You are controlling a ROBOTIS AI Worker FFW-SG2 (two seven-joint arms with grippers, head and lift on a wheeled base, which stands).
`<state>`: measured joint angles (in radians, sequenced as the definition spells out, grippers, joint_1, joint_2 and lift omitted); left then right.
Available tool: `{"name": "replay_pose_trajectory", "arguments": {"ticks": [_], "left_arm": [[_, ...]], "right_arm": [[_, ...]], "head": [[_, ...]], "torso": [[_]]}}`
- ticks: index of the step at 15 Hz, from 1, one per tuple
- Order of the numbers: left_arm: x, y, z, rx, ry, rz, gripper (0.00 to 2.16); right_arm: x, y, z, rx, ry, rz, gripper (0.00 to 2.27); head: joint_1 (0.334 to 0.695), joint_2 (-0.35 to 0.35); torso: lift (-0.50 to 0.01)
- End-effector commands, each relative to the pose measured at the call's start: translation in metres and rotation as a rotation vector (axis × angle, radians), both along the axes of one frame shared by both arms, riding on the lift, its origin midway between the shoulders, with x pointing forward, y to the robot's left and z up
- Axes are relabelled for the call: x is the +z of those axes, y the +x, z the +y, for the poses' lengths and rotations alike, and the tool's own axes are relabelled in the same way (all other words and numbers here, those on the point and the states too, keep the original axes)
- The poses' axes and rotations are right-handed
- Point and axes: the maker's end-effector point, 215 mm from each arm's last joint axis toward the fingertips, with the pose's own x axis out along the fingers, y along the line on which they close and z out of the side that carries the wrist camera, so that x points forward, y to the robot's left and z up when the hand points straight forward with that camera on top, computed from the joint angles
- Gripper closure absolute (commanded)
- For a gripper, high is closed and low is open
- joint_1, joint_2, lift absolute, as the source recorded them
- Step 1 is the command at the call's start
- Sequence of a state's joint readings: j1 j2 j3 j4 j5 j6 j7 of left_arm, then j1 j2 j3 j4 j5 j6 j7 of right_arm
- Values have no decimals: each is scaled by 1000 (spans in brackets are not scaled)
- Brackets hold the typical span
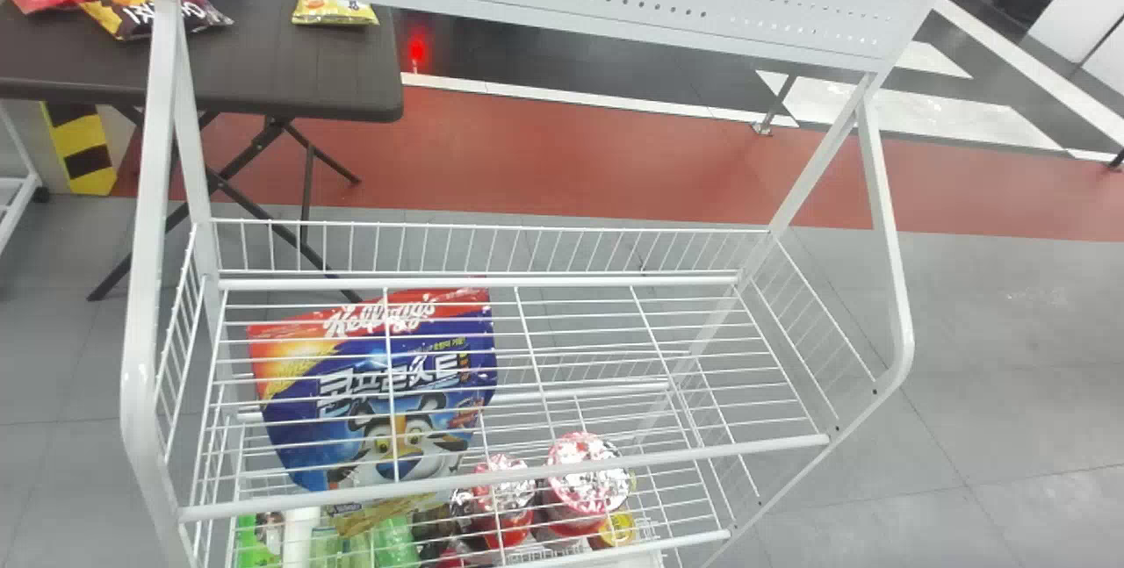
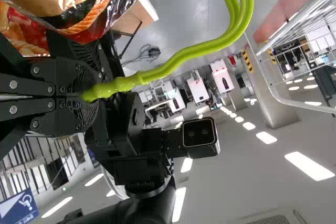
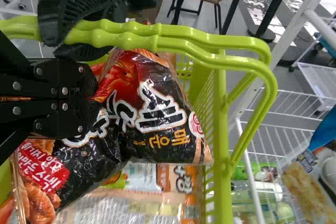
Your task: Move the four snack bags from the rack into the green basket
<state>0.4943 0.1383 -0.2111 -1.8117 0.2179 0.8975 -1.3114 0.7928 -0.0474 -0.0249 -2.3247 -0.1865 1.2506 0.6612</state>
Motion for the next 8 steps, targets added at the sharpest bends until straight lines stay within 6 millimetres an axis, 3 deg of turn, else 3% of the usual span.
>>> {"name": "replay_pose_trajectory", "arguments": {"ticks": [1, 2, 3, 5, 8], "left_arm": [[0, -1, 1, 1, -1, 1, 1818], [0, -1, 1, 1, -1, 1, 1818], [1, 0, 0, -1, -3, -2, 1818], [0, 0, -2, -4, 1, -6, 1818], [1, 0, -1, -3, 0, -7, 1818]], "right_arm": [[-13, 2, -7, -11, -22, 9, 1784], [-16, 4, -15, -24, -35, 10, 738], [-19, 5, -26, -38, -59, 9, -2], [-29, 19, -60, -83, -157, -22, -2], [-30, 45, -93, -141, -207, -103, 53]], "head": [[695, -350], [695, -350], [695, -350], [695, -350], [695, -350]], "torso": [[0], [0], [0], [0], [0]]}}
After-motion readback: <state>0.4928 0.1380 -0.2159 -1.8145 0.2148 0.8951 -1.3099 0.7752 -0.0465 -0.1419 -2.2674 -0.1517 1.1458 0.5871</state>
